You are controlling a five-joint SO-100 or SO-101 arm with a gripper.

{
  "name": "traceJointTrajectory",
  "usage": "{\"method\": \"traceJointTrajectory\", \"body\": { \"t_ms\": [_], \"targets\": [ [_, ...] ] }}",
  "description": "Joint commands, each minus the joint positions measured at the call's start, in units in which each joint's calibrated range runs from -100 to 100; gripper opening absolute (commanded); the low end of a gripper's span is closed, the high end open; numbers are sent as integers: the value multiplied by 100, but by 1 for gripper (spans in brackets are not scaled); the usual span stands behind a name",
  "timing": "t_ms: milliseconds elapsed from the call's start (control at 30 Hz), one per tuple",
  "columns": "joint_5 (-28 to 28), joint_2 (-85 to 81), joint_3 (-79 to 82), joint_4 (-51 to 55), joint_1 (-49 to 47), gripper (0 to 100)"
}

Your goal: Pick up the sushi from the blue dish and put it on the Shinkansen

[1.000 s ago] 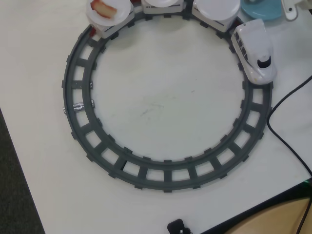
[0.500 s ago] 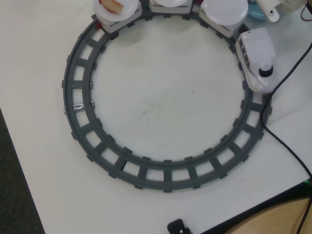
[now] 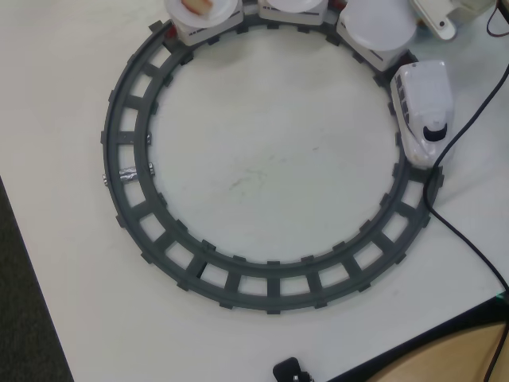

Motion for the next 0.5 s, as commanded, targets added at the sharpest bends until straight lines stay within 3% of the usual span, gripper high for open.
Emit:
{"method": "traceJointTrajectory", "body": {
  "t_ms": [0, 267, 467],
  "targets": [
    [-33, -108, -149, -30, 158, 2],
    [-437, -1887, 542, -390, 1293, 2],
    [-385, -4910, 3190, -433, 1346, 2]
  ]
}}
